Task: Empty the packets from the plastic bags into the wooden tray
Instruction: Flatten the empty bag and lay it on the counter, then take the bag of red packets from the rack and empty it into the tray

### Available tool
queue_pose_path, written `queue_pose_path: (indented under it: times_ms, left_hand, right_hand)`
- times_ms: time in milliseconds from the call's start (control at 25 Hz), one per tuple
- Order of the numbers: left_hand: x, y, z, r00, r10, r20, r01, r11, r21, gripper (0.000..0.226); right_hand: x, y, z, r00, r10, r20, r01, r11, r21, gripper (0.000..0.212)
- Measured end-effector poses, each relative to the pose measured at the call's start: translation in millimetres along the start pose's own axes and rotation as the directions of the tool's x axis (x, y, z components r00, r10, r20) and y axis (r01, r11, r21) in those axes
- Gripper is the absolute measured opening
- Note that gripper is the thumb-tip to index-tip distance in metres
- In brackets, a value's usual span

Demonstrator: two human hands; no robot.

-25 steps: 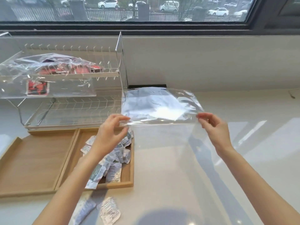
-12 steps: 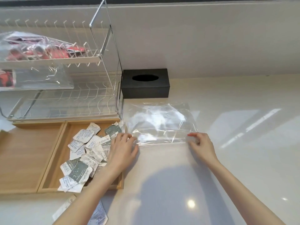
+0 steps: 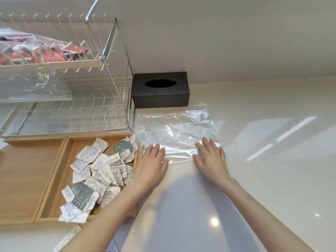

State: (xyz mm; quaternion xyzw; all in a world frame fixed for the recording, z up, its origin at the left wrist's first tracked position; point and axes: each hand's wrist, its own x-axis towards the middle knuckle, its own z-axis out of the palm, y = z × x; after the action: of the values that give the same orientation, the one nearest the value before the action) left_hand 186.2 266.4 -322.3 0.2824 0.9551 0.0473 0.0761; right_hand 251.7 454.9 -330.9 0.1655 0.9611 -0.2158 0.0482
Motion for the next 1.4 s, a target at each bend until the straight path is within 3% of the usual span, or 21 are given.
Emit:
queue_pose_path:
  times_ms: [120, 440, 680, 880, 1400]
  left_hand:
    - [5.9, -1.5, -4.2, 1.000, 0.003, -0.013, -0.004, 1.000, -0.025, 0.068]
    - [-4.7, -9.8, -37.6, 0.998, -0.019, -0.063, 0.014, 0.996, -0.085, 0.052]
    - [-38.5, -31.6, -74.6, 0.989, -0.056, -0.140, 0.052, 0.998, -0.036, 0.088]
    - [-78.0, -63.8, -106.0, 0.975, -0.080, -0.205, 0.060, 0.993, -0.102, 0.057]
    - [-141.2, -199.6, -171.0, 0.885, -0.015, -0.466, -0.076, 0.981, -0.177, 0.050]
  right_hand:
    - [1.0, -1.9, -1.9, 1.000, 0.000, 0.015, 0.000, 1.000, 0.001, 0.049]
    - [-12.6, -31.4, -29.0, 0.997, -0.064, -0.052, 0.061, 0.997, -0.053, 0.056]
    - [-35.1, -77.5, -53.3, 0.984, -0.160, -0.075, 0.150, 0.981, -0.127, 0.061]
    - [-59.9, -127.3, -56.0, 0.967, -0.236, -0.097, 0.225, 0.968, -0.113, 0.060]
    - [-74.9, -281.8, -33.1, 0.895, -0.360, -0.264, 0.373, 0.928, -0.004, 0.062]
